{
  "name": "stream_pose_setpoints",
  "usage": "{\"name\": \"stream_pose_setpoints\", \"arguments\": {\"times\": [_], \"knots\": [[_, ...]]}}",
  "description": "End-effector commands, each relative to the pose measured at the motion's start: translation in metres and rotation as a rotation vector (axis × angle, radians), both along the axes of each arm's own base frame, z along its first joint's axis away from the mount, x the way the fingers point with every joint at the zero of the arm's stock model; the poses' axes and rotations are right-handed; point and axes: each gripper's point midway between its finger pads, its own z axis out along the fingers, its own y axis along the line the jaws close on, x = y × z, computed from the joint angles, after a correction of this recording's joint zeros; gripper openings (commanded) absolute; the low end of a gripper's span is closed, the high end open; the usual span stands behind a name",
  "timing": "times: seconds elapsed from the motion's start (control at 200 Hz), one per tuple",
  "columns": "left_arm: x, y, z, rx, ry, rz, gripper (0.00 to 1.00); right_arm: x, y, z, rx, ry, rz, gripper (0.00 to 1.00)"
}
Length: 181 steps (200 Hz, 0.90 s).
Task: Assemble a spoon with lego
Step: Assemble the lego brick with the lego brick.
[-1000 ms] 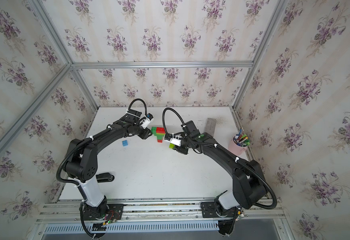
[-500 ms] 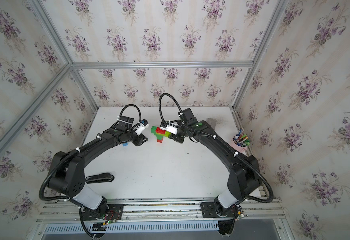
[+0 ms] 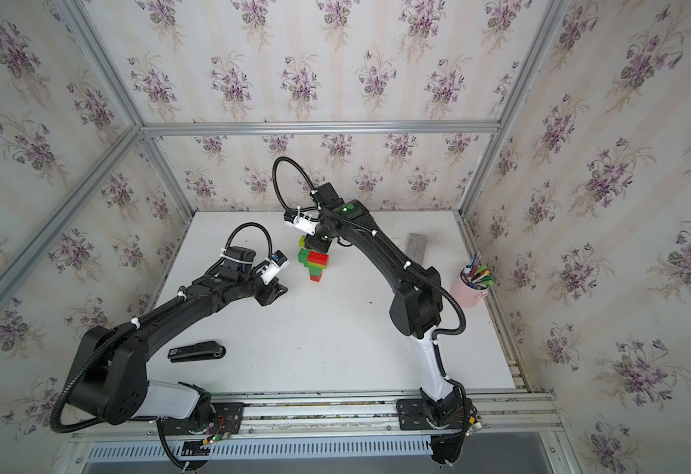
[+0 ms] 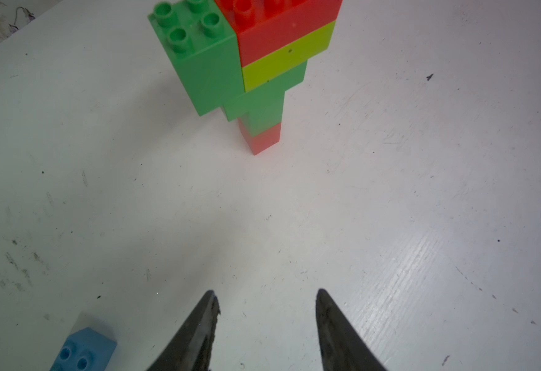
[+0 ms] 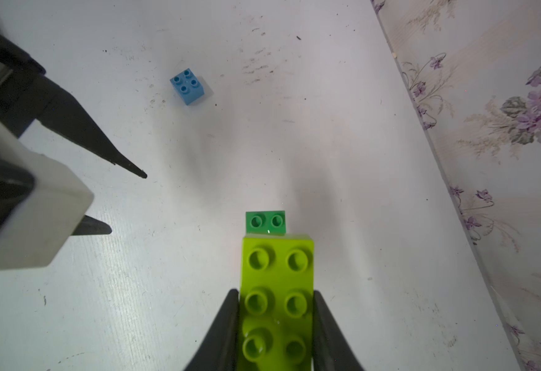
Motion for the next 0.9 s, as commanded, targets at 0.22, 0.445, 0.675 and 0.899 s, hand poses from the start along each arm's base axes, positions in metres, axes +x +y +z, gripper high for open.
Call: {"name": "stream_pose_setpoints", "arguments": {"times": [0.22, 0.445, 0.675, 0.899], "knots": [[0.007, -0.002, 0.013, -0.026, -0.05, 0.013, 0.5, -0.002, -0.001, -0.029, -0.059, 0.079, -0.036, 0.21], [0.008, -0.001, 0.012, -0.024, -0.047, 0.017, 0.5, -0.002, -0.003, -0.032, -0.075, 0.077, -0.032, 0.21], [0.008, -0.001, 0.012, -0.02, -0.049, 0.019, 0.5, -0.001, -0.007, -0.04, -0.1, 0.08, -0.033, 0.2], [0.009, 0.0, 0.012, -0.019, -0.048, 0.021, 0.5, 0.002, -0.012, -0.044, -0.117, 0.076, -0.039, 0.2]]}}
